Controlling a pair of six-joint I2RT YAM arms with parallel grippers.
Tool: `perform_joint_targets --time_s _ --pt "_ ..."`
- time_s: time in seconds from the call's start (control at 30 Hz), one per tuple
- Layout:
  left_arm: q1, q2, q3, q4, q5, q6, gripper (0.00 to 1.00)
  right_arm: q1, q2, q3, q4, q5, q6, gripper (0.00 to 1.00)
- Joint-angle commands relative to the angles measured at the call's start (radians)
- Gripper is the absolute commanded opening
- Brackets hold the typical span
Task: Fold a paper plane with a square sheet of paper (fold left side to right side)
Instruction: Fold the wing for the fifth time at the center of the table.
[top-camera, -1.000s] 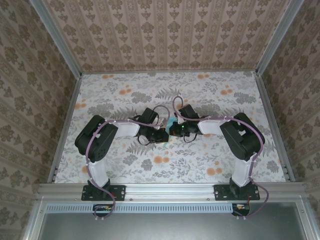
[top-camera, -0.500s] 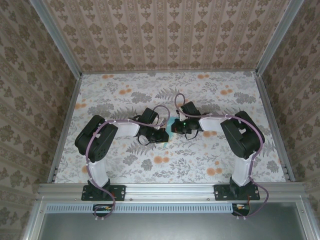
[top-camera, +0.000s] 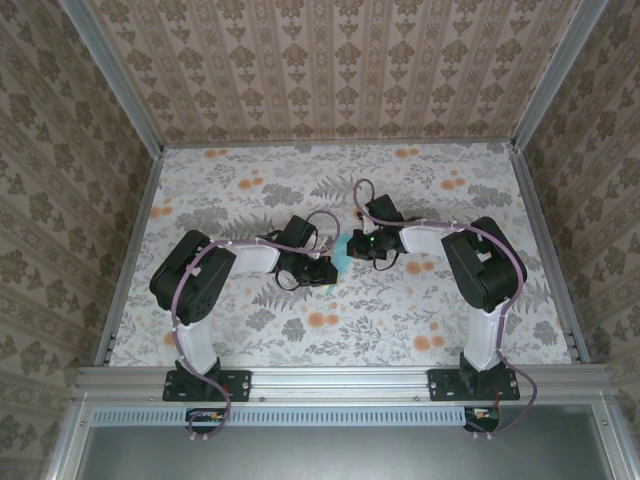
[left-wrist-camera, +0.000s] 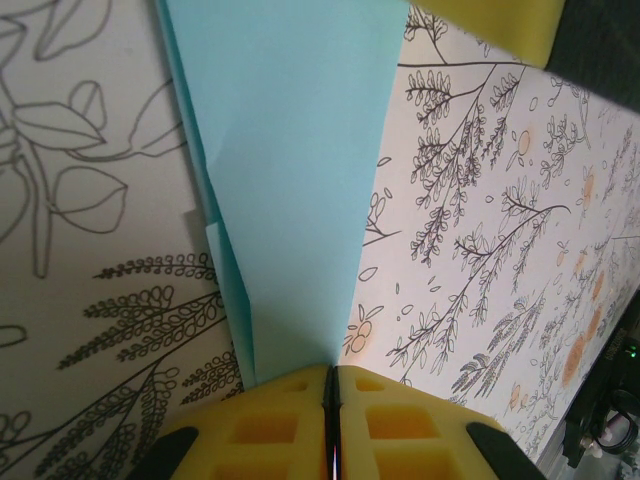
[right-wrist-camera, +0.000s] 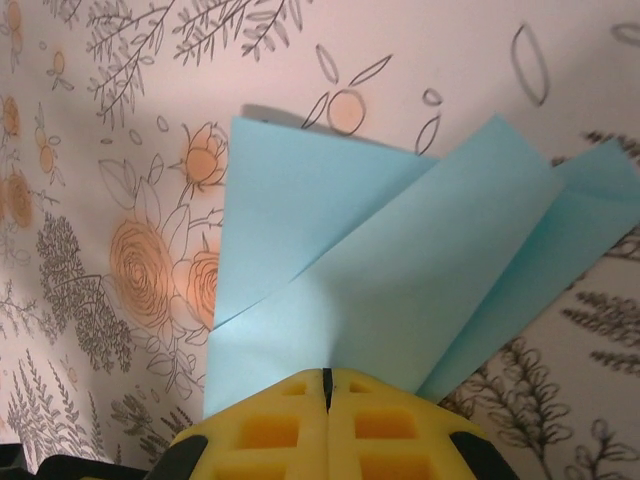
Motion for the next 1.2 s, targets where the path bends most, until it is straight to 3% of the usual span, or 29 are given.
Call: perform_joint_targets --time_s 0.0,1.17 --pt "-0.016 0.057 -0.022 -0.115 -0.048 0.033 0.11 -0.035 0.031 0.027 -0.035 0.095 -0.035 0.0" --pt "-0.027 0.057 -0.016 -0.115 -0.052 0.026 0.1 -0.192 0.161 0.211 -0.099 0.065 -0.085 0.0"
